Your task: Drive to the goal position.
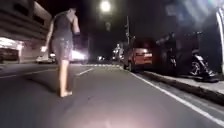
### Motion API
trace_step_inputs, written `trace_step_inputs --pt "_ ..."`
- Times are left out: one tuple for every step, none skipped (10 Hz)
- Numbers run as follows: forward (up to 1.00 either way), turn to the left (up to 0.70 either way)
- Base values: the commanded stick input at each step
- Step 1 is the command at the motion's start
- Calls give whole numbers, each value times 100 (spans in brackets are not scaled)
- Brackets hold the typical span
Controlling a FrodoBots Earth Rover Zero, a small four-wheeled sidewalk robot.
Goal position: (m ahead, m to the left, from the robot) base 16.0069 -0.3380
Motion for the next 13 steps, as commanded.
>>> trace_step_inputs --pt "100 0" --pt "100 0" --pt "100 0" --pt "100 0" --pt "100 0" --pt "100 0" --pt "100 0" --pt "100 0" --pt "100 0" --pt "100 0" --pt "100 0" --pt "100 0" --pt "100 0"
